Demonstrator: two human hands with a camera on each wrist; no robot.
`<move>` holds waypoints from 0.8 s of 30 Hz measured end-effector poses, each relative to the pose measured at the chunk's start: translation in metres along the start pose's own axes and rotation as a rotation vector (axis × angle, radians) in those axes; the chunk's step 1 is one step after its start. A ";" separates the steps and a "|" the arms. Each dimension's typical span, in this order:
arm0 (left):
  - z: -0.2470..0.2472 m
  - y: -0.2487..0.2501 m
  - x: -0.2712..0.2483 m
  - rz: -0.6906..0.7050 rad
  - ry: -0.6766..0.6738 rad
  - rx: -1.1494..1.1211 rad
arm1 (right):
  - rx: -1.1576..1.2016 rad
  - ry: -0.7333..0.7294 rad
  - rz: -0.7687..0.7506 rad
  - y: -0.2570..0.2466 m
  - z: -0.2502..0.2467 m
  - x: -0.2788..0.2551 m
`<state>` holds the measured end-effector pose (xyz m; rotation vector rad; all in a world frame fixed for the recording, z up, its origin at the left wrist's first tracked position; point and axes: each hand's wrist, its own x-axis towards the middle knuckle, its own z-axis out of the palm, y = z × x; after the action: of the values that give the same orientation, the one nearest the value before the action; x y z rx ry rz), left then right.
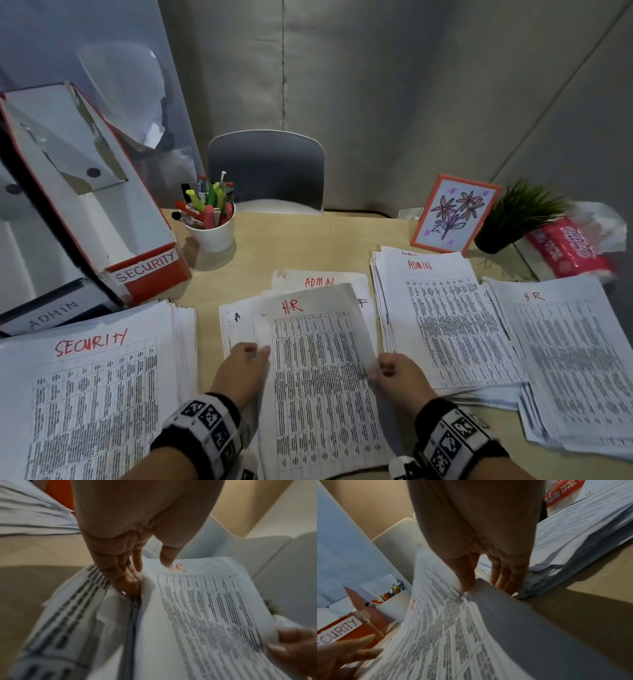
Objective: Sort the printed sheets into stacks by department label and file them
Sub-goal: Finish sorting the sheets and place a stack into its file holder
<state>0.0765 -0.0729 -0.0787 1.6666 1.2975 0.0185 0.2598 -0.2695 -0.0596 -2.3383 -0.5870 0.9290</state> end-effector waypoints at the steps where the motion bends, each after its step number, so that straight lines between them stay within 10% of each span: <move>1: -0.001 -0.001 0.003 -0.027 0.007 -0.054 | -0.010 -0.028 -0.018 0.002 -0.001 0.000; 15: -0.015 -0.018 0.003 -0.006 -0.155 -0.315 | 0.091 -0.114 -0.089 0.018 -0.004 0.000; 24: -0.019 -0.019 0.018 -0.078 -0.212 -0.313 | 0.141 0.080 0.012 0.015 -0.046 0.001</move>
<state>0.0605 -0.0476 -0.0912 1.3146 1.1339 -0.0014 0.2967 -0.2957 -0.0418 -2.2434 -0.4604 0.8500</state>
